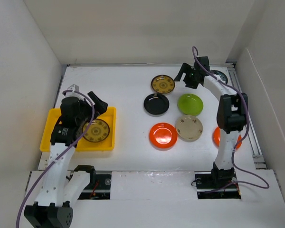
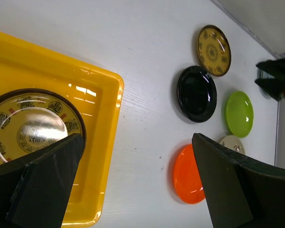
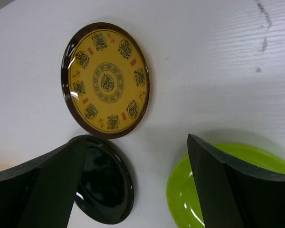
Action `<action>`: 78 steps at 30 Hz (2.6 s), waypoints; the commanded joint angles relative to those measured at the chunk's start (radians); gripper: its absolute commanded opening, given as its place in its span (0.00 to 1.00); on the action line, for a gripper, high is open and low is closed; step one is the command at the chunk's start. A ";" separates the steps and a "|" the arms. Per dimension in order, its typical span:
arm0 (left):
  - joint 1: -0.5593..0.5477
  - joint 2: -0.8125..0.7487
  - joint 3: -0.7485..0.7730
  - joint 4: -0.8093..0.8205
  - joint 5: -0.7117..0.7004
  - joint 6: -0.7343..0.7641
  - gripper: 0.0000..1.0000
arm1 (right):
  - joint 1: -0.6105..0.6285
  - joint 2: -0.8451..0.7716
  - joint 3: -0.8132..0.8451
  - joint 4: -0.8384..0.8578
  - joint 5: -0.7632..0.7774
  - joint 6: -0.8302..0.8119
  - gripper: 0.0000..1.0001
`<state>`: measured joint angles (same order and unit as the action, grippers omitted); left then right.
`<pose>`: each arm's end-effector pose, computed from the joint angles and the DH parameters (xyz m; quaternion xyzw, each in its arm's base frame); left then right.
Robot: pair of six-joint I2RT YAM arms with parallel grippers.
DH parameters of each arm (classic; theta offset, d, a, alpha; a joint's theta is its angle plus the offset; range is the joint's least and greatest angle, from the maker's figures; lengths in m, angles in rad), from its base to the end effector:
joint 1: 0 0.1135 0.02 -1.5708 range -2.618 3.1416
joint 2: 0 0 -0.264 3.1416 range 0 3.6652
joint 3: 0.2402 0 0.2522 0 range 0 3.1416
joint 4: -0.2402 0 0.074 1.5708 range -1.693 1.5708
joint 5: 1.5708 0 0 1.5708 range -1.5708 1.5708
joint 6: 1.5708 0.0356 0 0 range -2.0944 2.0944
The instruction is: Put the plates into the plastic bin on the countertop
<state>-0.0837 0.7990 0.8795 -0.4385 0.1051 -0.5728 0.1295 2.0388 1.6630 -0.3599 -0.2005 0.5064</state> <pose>0.1768 -0.0186 0.3439 -0.1696 0.8034 -0.2243 0.5248 0.4649 0.0677 0.2419 0.1305 0.9010 0.2130 0.3547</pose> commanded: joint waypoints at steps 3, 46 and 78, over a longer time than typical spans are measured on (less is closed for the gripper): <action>-0.002 0.032 0.015 0.027 0.123 0.091 1.00 | -0.002 0.155 0.178 -0.085 -0.148 -0.043 0.90; -0.002 0.388 0.121 0.437 0.576 0.001 1.00 | 0.258 -0.230 -0.137 0.167 -0.217 0.164 0.00; 0.070 0.059 -0.011 -0.101 -0.379 -0.255 0.00 | 0.386 -0.423 -0.396 0.147 0.010 0.109 0.99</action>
<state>-0.0174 0.8715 0.9211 -0.4572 -0.1184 -0.7334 0.5072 1.7039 1.2922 -0.2436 -0.2329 0.6403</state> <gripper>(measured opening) 0.043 0.993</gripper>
